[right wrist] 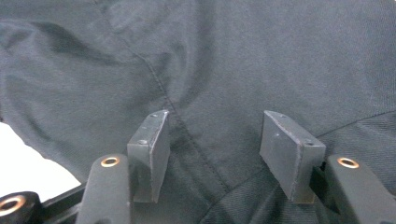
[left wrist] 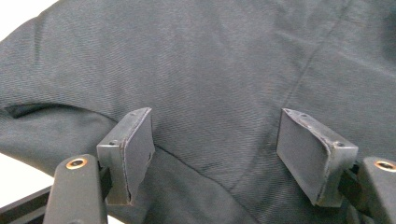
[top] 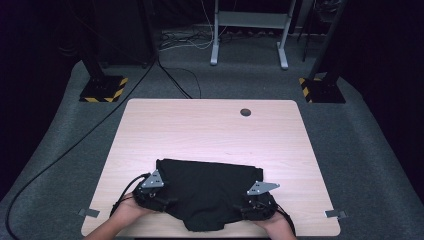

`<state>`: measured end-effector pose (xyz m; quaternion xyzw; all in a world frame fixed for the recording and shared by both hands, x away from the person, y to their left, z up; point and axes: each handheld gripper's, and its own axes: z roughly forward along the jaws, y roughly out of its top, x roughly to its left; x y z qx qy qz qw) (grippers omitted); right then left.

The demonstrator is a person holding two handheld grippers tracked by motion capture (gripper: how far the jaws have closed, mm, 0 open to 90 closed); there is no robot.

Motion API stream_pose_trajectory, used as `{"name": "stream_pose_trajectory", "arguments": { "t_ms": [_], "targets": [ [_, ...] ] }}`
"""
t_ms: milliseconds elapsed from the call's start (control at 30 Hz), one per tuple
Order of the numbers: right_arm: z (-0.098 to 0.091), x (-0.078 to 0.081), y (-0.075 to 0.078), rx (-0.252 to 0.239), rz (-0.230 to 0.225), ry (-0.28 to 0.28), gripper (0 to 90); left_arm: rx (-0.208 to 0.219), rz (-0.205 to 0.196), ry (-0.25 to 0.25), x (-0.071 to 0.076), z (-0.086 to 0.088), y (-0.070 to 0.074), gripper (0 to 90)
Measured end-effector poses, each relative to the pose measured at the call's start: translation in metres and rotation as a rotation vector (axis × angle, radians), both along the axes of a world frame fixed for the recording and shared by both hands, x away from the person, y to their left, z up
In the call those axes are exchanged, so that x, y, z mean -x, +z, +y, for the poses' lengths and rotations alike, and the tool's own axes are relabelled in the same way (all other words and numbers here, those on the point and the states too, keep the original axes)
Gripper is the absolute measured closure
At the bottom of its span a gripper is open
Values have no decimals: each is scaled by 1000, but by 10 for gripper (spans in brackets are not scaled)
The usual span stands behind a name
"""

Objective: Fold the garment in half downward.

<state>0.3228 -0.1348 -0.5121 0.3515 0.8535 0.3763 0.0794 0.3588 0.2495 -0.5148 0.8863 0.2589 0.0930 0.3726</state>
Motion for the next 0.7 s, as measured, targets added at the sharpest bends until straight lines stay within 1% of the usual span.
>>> {"name": "stream_pose_trajectory", "arguments": {
  "t_ms": [100, 167, 433, 533, 700],
  "targets": [
    [0, -2, -2, -1, 8, -2, 422, -6, 1, 4, -2, 0, -2, 266],
    [0, -4, -5, 6, 15, -2, 414, -18, 4, 4, -5, 0, -5, 258],
    [0, -6, -7, 14, 3, -4, 414, -38, -8, -9, -9, -4, -8, 257],
    [-1, -8, -7, 22, 5, -12, 412, -45, -11, -14, -10, -6, -8, 259],
    [-6, -13, -6, 26, 9, -23, 418, -44, -17, -3, -11, -10, -8, 260]
  ]
}}
